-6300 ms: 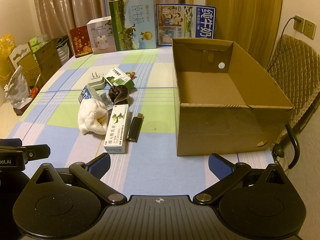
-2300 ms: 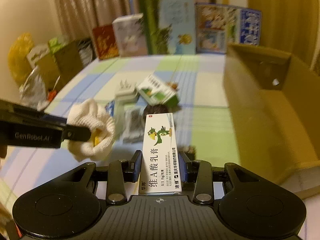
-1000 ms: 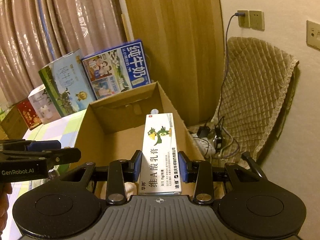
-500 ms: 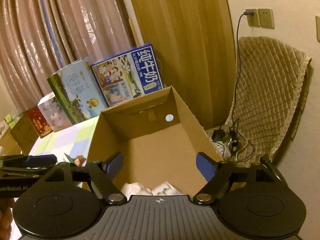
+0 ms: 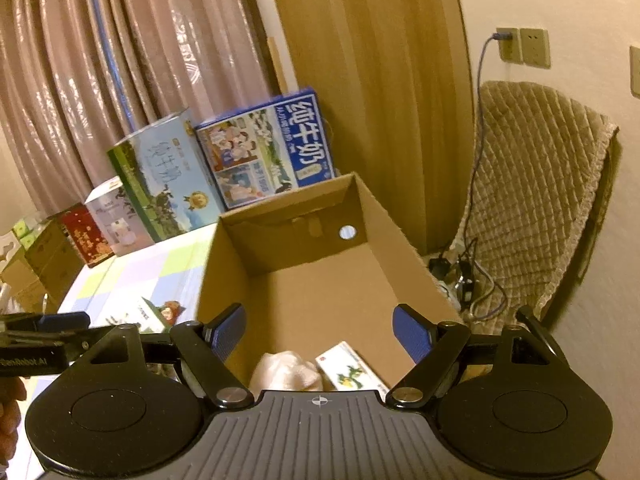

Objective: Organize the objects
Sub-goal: 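Move both open tools back over the table items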

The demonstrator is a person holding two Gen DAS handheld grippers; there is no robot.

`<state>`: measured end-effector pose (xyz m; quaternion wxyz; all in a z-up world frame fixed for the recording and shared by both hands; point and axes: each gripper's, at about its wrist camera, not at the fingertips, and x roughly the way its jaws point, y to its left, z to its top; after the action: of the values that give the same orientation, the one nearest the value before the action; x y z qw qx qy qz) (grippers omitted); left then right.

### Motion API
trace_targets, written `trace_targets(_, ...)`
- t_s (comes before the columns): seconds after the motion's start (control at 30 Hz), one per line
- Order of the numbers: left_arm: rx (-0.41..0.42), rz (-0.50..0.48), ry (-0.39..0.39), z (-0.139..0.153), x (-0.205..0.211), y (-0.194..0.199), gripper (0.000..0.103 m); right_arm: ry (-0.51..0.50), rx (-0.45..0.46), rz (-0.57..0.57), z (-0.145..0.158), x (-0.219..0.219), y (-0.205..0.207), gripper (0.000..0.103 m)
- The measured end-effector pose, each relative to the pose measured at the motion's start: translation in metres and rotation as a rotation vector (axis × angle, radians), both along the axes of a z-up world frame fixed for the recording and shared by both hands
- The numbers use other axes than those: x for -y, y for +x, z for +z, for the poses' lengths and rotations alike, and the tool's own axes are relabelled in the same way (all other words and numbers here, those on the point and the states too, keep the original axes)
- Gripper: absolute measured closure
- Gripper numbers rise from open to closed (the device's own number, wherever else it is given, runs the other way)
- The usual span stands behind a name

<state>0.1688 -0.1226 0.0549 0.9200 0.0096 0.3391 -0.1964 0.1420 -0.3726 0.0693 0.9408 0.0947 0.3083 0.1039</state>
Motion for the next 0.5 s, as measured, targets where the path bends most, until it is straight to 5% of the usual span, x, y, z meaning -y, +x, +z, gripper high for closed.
trace_targets(0.5,-0.009,0.178,0.035,-0.013,-0.107,-0.021,0.019,0.006,0.101,0.212,0.031,-0.104,-0.034,0.018)
